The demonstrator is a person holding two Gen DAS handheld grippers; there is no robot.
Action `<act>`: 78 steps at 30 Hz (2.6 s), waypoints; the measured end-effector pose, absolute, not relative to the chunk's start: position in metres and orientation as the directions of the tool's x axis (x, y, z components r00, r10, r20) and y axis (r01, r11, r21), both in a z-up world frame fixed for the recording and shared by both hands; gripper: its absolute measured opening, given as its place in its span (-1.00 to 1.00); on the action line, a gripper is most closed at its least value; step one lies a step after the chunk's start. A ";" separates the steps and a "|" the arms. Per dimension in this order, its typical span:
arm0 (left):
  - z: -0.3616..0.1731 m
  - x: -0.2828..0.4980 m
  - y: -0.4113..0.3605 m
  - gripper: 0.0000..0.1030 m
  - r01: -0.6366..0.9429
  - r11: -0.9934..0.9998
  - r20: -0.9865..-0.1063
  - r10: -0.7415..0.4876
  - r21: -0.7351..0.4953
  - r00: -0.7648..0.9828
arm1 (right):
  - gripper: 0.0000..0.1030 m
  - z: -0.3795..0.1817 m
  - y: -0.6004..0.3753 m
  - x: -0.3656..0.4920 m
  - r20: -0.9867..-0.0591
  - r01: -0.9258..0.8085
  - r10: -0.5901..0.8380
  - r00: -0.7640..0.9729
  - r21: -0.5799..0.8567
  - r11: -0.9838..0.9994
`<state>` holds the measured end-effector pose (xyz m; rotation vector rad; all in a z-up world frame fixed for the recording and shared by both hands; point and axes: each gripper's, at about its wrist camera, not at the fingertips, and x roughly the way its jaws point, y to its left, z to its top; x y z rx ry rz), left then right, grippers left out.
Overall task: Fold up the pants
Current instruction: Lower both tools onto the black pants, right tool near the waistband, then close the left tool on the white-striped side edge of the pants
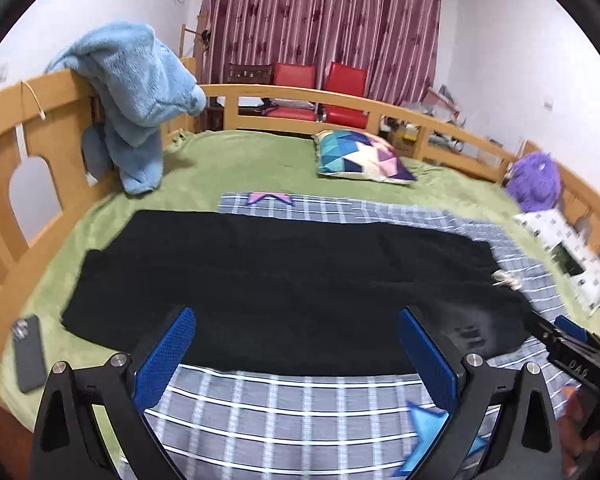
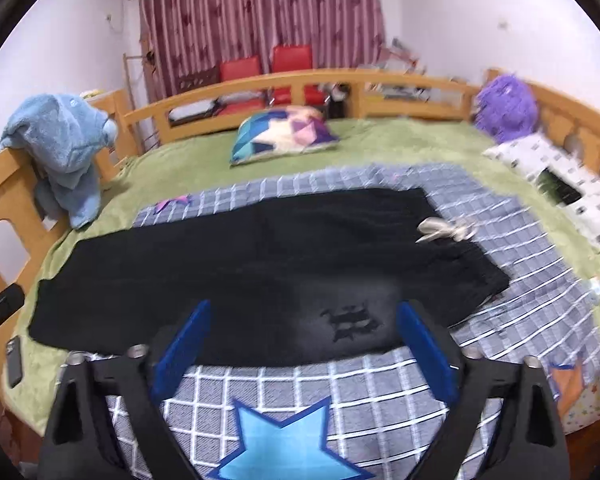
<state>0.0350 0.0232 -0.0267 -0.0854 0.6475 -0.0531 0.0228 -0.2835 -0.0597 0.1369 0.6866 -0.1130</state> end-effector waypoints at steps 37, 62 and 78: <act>-0.206 0.149 0.172 -0.78 -0.182 0.851 -0.700 -0.264 -0.493 0.664 | -0.68 -0.237 -0.429 0.111 -0.727 0.277 0.185 0.661 0.465 0.841; -0.136 0.282 0.104 0.37 -0.064 0.990 -0.674 -0.037 -0.125 0.738 | -0.02 -0.159 -0.405 0.288 -0.686 0.134 0.140 0.714 0.330 0.935; -0.213 0.237 0.136 -0.30 -0.099 0.994 -0.752 0.099 0.044 0.652 | 0.12 -0.208 -0.377 0.173 -0.752 0.115 0.139 0.644 0.274 0.955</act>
